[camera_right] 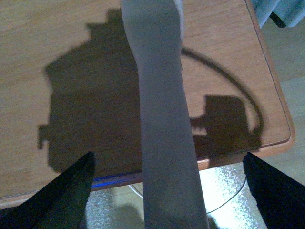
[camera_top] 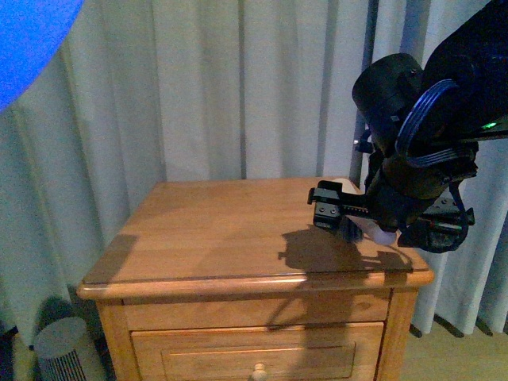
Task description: Clean up trash
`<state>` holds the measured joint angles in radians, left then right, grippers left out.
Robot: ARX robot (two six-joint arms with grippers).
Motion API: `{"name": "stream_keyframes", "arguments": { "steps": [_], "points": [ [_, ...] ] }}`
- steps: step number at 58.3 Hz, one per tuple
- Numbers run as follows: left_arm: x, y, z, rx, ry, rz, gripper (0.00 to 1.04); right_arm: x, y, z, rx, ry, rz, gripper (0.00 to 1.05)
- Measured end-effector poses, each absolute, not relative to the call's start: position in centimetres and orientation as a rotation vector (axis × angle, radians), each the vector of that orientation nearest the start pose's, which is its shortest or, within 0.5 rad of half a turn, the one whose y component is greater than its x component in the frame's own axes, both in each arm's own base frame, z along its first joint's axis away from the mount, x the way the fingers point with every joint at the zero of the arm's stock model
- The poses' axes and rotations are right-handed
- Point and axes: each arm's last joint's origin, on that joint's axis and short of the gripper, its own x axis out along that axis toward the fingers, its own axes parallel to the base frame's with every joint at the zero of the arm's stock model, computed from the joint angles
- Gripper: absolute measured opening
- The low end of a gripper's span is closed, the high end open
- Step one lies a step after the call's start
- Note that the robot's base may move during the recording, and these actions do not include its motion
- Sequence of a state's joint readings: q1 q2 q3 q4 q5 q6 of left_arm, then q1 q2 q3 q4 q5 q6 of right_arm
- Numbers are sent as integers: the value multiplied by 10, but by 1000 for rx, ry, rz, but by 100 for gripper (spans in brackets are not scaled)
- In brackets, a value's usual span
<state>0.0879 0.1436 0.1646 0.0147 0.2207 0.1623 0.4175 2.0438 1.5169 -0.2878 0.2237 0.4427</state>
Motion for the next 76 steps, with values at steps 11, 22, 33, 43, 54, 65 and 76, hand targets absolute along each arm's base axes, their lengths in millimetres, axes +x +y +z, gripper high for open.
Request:
{"name": "stream_keyframes", "arguments": {
  "steps": [11,22,33,43,54,65,76],
  "points": [
    [99,2,210,168,-46,-130,28,413,178,200,168,788,13,56],
    [99,2,210,168,-46,-130,28,414,178,201,173,775,18,25],
    [99,2,210,168,-46,-130,28,412,176,199,166,758,22,22],
    [99,2,210,168,-46,-130,28,402,171,203,84,645,-4,21],
    [99,2,210,168,-46,-130,28,365,154,239,20,377,-14,21],
    [99,2,210,168,-46,-130,28,304,128,266,13,194,-10,21],
    [99,2,210,168,-46,-130,28,230,110,260,-8,147,-21,21]
  ]
}}
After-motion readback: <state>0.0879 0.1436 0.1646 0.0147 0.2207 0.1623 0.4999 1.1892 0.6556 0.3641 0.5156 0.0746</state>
